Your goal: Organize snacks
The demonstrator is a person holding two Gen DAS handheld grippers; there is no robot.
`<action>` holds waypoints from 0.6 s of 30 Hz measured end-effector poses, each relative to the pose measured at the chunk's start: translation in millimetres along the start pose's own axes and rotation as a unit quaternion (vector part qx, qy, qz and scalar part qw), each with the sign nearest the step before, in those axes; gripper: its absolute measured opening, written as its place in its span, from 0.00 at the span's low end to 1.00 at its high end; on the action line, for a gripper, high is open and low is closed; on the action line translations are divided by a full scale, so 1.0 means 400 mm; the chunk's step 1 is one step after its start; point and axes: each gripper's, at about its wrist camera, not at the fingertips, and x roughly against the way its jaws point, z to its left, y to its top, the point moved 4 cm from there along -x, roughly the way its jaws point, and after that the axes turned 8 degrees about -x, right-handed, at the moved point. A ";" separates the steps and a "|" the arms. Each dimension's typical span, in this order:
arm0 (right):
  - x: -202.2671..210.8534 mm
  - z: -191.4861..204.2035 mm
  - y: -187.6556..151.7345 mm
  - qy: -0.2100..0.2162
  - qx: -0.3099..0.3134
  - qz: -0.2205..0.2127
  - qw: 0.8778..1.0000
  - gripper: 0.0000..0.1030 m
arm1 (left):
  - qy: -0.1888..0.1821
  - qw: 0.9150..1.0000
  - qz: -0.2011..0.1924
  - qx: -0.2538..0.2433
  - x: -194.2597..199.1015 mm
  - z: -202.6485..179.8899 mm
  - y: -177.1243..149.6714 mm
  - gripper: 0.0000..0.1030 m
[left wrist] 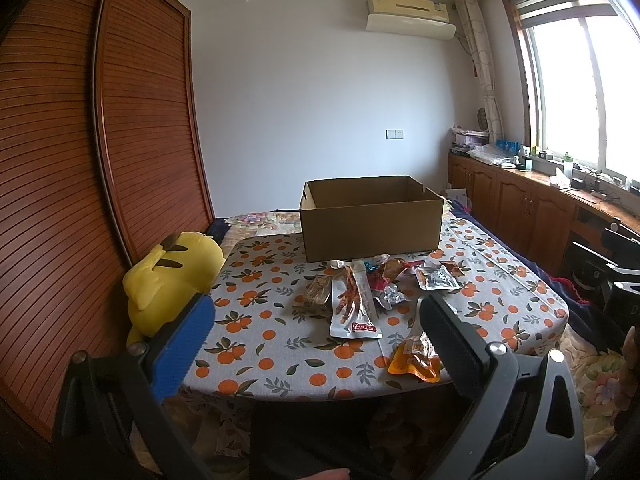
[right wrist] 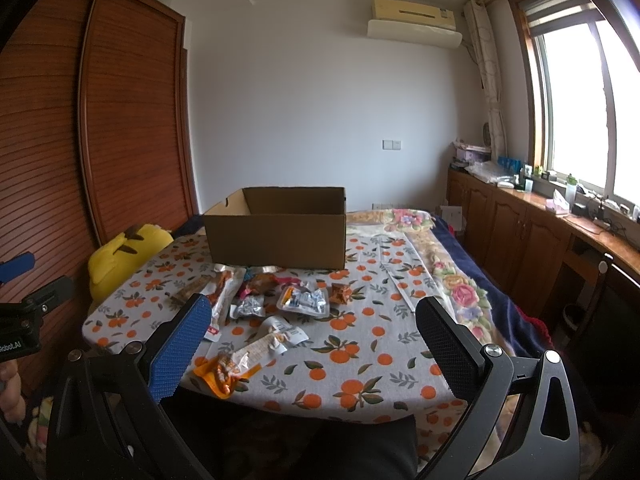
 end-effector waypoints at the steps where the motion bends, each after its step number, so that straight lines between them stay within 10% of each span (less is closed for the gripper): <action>1: 0.001 0.000 0.000 0.000 0.000 0.000 1.000 1.00 | 0.000 1.000 0.000 0.000 0.000 0.000 0.000 1.00; 18: -0.061 -0.019 -0.039 0.009 0.009 0.028 1.000 1.00 | -0.035 0.998 0.044 -0.003 -0.101 -0.033 -0.053 1.00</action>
